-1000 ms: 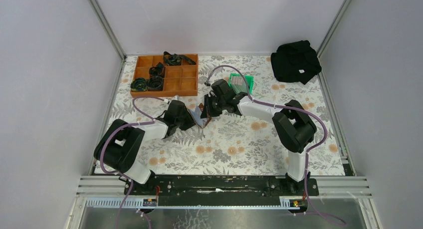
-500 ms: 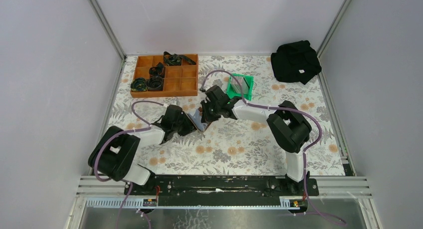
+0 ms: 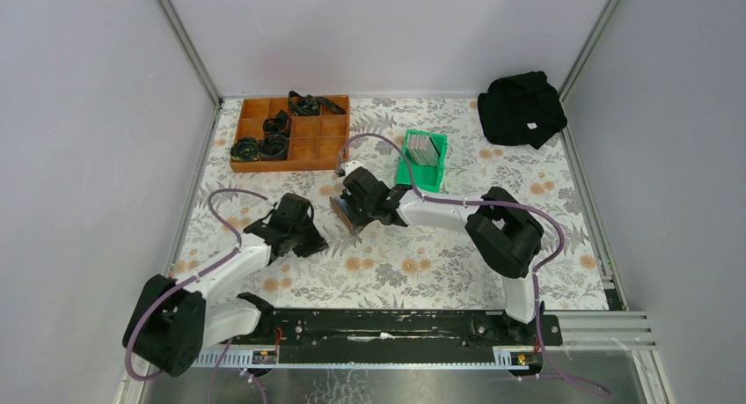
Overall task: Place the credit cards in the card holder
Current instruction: Open the card holder at the center of the board.
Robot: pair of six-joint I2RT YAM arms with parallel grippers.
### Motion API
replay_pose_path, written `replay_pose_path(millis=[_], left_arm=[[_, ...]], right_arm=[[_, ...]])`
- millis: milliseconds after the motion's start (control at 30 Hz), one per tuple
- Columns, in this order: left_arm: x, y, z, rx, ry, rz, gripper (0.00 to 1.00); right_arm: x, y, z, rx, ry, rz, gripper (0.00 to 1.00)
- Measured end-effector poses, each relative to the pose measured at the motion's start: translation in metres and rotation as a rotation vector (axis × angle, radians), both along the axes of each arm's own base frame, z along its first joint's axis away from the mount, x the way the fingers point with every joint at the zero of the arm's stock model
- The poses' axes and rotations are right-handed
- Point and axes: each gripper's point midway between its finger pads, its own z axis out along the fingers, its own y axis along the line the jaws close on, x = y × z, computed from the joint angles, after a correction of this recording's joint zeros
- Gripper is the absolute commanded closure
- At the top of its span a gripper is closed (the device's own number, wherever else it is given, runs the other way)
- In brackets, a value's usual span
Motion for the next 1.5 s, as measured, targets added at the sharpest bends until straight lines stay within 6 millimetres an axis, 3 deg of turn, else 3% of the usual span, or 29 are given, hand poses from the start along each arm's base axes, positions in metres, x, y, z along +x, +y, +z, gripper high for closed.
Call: replay_pose_path(millis=[300,600,1067,1500], left_arm=[[0.014,0.009,0.049,-0.002,-0.092,0.098,0.73],[0.026,0.017,0.079,-0.071,-0.219,0.239,0.45],[0.050,0.003,0.039,-0.137,-0.174,0.340,0.38],[0.082,-0.015,0.063,-0.230,-0.267,0.356,0.36]], right_arm=[[-0.007,0.000,0.004,-0.141,-0.172,0.008,1.00],[-0.014,-0.012,0.004,-0.274,-0.267,0.011,1.00],[-0.023,-0.030,0.003,-0.295,-0.272,0.009,1.00],[-0.028,-0.037,0.003,-0.290,-0.272,0.010,1.00]])
